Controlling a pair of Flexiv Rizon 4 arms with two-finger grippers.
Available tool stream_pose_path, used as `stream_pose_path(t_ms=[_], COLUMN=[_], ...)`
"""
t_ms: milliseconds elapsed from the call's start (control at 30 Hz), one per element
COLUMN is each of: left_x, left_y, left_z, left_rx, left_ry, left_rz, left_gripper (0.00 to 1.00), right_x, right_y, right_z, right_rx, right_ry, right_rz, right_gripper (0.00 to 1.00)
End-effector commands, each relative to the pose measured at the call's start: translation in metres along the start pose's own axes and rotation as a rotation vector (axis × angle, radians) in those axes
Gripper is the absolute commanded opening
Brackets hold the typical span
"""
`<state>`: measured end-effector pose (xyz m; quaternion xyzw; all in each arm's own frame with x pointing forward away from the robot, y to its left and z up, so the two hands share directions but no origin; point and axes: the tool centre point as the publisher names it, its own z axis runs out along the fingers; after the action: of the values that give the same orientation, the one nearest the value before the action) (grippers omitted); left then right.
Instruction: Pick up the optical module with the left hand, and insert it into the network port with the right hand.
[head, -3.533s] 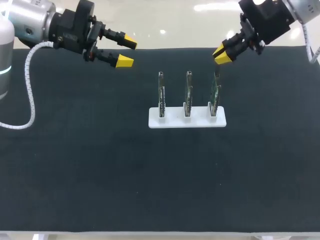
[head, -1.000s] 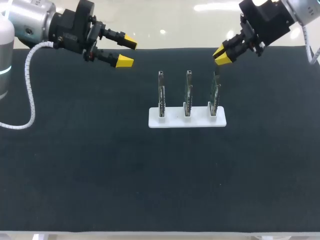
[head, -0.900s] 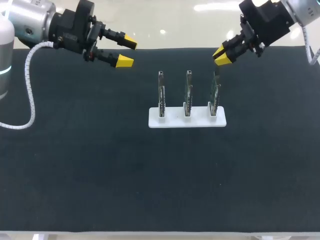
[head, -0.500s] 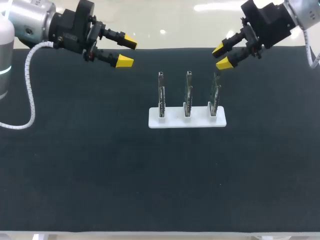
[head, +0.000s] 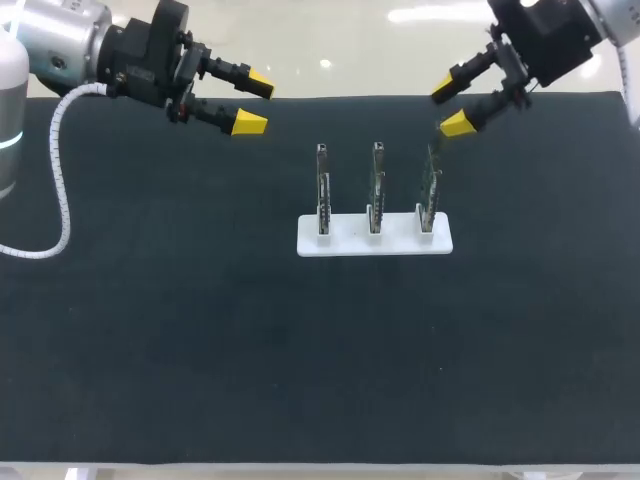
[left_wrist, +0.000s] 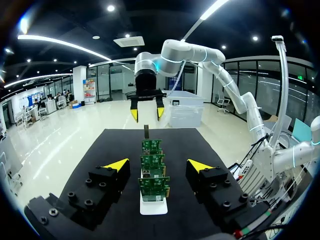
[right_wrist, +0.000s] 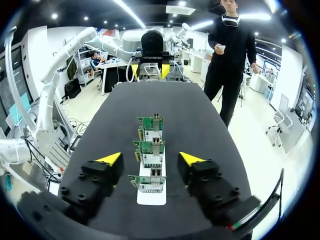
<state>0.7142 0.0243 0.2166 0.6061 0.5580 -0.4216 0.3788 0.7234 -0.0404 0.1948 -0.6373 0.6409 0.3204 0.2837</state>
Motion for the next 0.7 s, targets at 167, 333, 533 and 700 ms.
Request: stream_pose_path(t_ms=[167,333,533,700], left_x=[-0.0007,-0.0007,-0.0007,-0.0007], left_y=[0.0009,0.0009,0.0009,0.0009], left_z=[0.0006,0.0006,0.0006,0.0006], left_rx=[0.001,0.001,0.001,0.001], left_ry=[0.004,0.004,0.004,0.004], left_rz=[-0.002,-0.002,-0.002,-0.002], left_gripper=[1.00,1.00,1.00,1.00], right_x=[-0.0027,-0.0023,-0.0014,0.0012], right_y=[-0.0025,-0.0026,-0.0027,-0.0033], right_z=[-0.0004,0.0030,0.0043,0.0053], right_rx=[-0.003,0.005,0.004,0.002], right_ry=[0.005,0.001,0.006,0.007], right_rz=[0.002,0.001,-0.004,-0.009], right_gripper=[0.00,0.00,0.00,0.00])
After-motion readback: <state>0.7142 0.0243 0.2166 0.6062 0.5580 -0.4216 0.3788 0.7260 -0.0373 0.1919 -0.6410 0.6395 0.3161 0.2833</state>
